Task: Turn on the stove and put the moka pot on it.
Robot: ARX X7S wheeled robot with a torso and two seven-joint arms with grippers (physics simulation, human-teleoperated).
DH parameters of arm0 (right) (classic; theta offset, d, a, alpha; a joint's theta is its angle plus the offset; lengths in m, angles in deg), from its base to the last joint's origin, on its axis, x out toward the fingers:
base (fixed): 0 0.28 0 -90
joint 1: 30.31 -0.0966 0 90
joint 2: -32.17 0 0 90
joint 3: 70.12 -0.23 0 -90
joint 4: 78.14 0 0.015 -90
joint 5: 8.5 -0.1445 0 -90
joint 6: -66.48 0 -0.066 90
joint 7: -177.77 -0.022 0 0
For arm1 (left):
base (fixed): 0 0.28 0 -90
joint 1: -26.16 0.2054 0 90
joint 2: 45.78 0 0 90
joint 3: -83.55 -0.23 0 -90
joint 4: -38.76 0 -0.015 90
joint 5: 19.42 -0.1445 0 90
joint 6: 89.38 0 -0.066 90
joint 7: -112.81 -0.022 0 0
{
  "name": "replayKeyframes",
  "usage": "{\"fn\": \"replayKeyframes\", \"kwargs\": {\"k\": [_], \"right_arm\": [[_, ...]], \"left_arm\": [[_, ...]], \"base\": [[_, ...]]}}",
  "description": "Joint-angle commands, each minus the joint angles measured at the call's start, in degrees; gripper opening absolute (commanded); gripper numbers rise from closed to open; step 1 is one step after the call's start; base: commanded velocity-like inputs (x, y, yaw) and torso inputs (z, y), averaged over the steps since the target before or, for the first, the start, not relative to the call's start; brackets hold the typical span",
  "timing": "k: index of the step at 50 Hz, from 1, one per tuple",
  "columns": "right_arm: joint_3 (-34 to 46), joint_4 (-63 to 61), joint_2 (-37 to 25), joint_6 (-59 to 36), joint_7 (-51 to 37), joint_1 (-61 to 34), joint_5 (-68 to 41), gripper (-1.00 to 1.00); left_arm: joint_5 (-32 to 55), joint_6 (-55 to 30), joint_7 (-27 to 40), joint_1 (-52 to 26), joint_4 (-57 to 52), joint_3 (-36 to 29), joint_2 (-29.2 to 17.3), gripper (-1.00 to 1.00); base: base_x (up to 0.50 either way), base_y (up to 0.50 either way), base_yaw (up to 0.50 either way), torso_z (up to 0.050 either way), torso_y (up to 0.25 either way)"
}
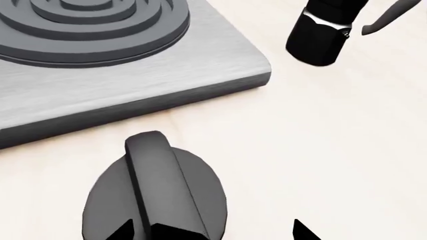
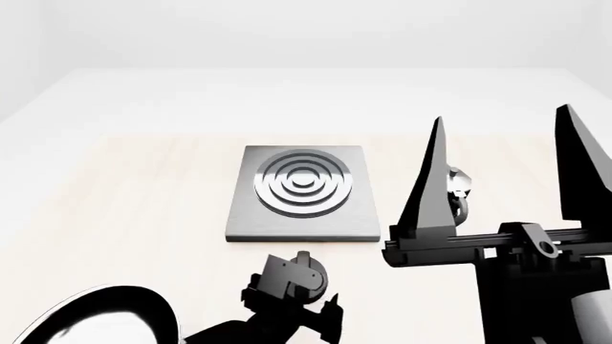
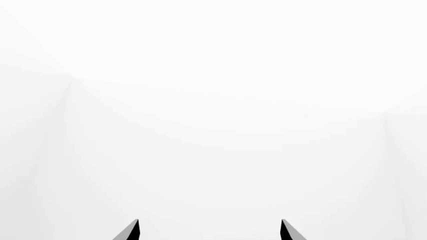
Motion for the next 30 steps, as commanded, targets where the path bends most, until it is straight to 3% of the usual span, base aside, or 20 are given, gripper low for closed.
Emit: {"fn": "replayKeyframes", "kwargs": {"k": [1, 30], "right_arm": [[0.08, -0.45, -0.57, -0.85, -0.61, -0.85, -0.86, 1.0], [1.09, 0.77, -1.98, 2.06, -1.89, 0.59, -0.24, 1.0]], "left_arm": [[-0.55, 1.14, -1.22, -0.32, 2.59, -0.3, 1.09, 1.0], [-0.22, -1.2, -0.28, 0.27, -4.19, -3.27, 1.55, 1.0]], "base": [[0.0, 0.0, 0.0, 0.0, 0.0], [0.0, 0.0, 0.0, 0.0, 0.0]]}}
